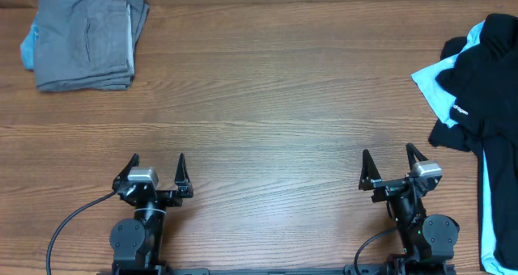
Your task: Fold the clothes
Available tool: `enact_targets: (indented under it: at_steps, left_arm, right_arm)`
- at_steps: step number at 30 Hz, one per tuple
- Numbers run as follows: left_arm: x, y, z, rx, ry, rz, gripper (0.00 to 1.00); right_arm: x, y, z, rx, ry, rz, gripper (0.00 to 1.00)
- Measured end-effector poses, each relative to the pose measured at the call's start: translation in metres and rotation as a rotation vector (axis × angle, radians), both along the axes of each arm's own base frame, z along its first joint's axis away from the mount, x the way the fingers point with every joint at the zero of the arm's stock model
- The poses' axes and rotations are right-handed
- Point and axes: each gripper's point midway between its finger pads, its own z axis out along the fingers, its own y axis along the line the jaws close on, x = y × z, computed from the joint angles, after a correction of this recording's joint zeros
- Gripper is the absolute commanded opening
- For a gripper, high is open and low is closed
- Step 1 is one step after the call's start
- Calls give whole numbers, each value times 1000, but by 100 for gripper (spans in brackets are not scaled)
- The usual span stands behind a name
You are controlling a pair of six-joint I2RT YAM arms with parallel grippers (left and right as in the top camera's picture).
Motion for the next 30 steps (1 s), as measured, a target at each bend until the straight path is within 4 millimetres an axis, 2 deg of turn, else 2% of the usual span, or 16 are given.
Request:
enact_targets:
  at_steps: [22,24,26,30]
  left_arm:
    - [0,0,0,0,0,0,100]
    - [0,0,0,0,0,0,100]
    - [0,0,0,0,0,0,100]
    - [0,0,0,0,0,0,100]
  right_arm:
    - [0,0,0,0,0,0,100]
    - [0,1,5,2,-19,3,100]
    - [-1,6,17,30,-63,35,100]
    - [-14,41,31,198,-70,260,100]
